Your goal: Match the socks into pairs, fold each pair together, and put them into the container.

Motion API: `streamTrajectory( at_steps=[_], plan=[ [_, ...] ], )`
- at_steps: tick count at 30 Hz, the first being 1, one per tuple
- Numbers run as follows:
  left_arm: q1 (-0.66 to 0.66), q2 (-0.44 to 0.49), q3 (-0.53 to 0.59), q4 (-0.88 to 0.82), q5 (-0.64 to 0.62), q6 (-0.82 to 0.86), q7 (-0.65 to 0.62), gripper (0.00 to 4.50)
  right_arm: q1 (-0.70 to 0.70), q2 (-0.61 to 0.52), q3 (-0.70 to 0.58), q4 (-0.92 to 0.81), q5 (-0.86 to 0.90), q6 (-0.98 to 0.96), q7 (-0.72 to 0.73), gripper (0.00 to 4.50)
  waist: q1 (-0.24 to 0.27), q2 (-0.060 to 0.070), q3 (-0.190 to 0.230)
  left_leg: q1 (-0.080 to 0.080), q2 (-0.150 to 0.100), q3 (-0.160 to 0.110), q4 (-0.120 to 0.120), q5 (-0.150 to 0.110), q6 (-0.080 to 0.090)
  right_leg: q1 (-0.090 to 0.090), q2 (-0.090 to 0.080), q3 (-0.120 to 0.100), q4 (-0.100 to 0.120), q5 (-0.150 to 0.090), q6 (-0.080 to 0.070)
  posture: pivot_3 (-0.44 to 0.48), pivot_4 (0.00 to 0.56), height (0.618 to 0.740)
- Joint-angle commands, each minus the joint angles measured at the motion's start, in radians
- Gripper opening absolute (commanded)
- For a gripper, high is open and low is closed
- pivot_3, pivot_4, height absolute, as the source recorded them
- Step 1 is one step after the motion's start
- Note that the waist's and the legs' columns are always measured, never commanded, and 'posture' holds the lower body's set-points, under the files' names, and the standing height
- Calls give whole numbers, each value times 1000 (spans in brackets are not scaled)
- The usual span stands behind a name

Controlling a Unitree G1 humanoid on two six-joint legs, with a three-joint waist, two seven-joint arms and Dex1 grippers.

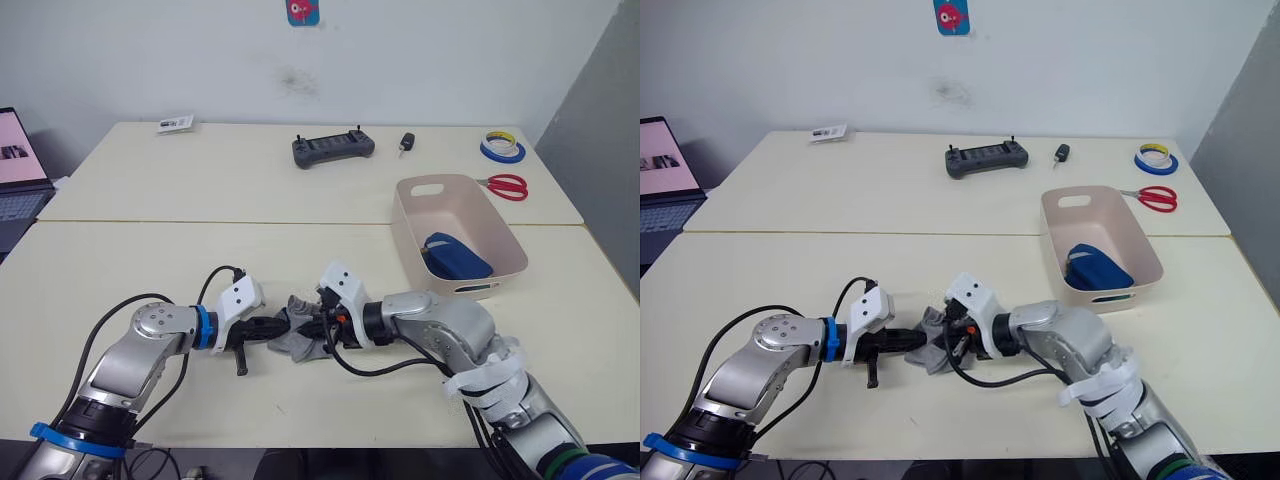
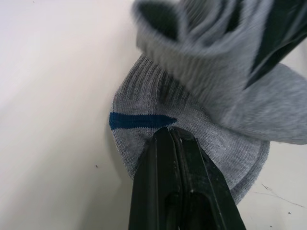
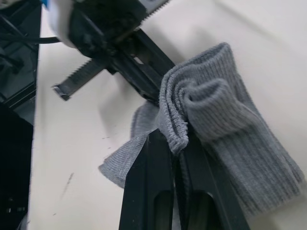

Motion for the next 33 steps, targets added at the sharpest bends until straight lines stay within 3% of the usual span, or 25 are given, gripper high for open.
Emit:
streamTrajectory(
  at_steps=[1,2,5,10,14,18,21,26,33],
  plan=[
    [27,17,-24,-3,16,26,-10,0,-8,26,0,-23,3,-23,7,17,0,0,0,0,0,0,0,0,0,0,0,0,0,0,0,0,150,740],
    [26,16,-23,-2,15,26,-9,0,-5,32,-3,-26,4,-20,7,17,-1,0,0,0,0,0,0,0,0,0,0,0,0,0,0,0,150,740],
    [24,14,-22,0,16,25,-7,0,-1,45,-17,-54,16,-6,7,776,-1,0,0,0,0,0,0,0,0,0,0,0,0,0,0,0,150,740],
    [24,12,-19,0,15,25,-4,0,-5,19,-72,-152,64,68,13,2466,0,0,0,0,0,0,0,0,0,0,0,0,0,0,0,0,150,740],
    [31,17,-3,-3,5,24,-6,0,5,-58,-104,-222,100,93,45,2466,0,0,0,0,0,0,0,0,0,0,0,0,0,0,0,0,150,740],
    [56,47,67,-34,-49,33,-27,0,27,-124,-66,-223,27,-46,61,2466,-6,0,0,0,0,0,0,0,0,0,0,0,0,0,0,0,150,740],
    [79,85,149,-59,-106,66,-41,0,38,-104,-29,-175,-41,-159,37,1851,-21,0,0,0,1,0,-1,0,0,-1,1,0,0,0,0,0,150,740],
    [72,116,259,-75,-196,126,-44,0,32,-41,59,-65,-146,-296,29,43,-22,0,1,-1,1,-1,-1,0,0,-1,1,0,0,0,0,0,150,740],
    [23,111,246,-147,-235,161,-42,0,7,45,131,112,-247,-368,34,12,-20,-2,2,-1,0,0,-1,0,0,-1,-1,0,0,0,0,0,150,740]
  ],
)
